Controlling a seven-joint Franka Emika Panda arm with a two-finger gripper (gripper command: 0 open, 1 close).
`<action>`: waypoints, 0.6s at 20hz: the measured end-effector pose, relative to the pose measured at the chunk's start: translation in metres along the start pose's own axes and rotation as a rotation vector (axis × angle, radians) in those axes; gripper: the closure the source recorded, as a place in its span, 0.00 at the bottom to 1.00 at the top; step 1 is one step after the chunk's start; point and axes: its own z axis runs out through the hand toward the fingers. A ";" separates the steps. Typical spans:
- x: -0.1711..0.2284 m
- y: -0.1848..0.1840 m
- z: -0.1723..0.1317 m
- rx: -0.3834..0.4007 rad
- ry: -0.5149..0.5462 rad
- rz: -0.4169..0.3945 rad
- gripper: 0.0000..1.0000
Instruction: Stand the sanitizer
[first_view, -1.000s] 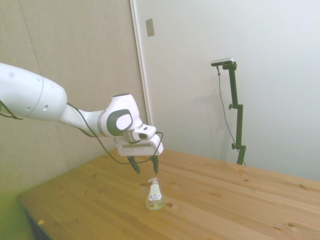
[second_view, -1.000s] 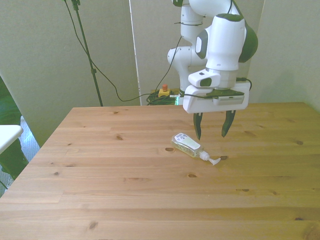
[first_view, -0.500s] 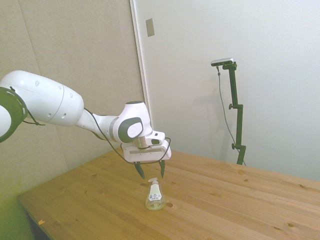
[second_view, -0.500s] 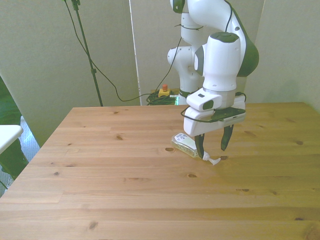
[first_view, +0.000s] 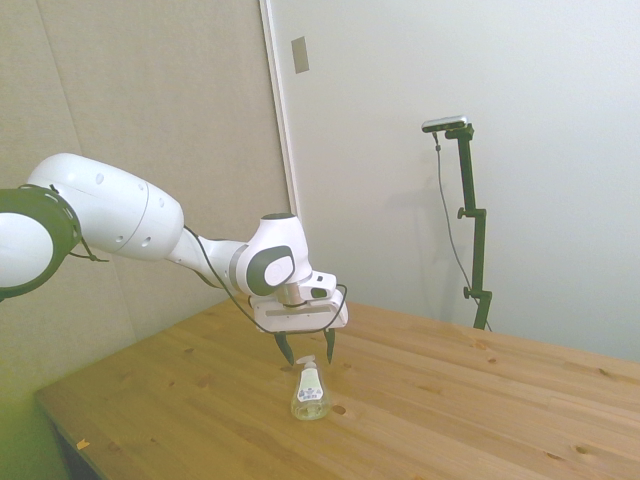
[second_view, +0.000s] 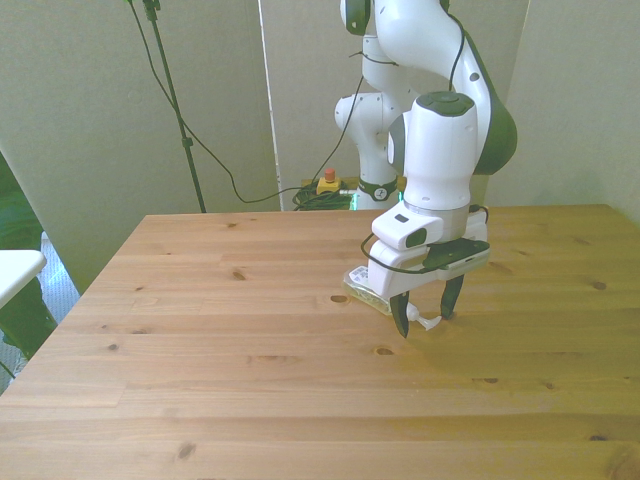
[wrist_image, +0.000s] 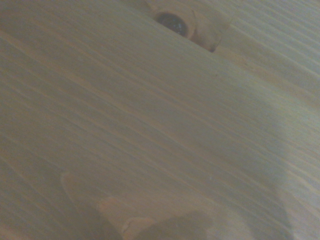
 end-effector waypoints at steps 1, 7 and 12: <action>0.000 0.001 0.001 0.005 -0.003 0.001 1.00; 0.002 0.007 0.001 0.021 -0.010 -0.005 1.00; 0.001 0.011 0.004 0.035 -0.028 -0.014 1.00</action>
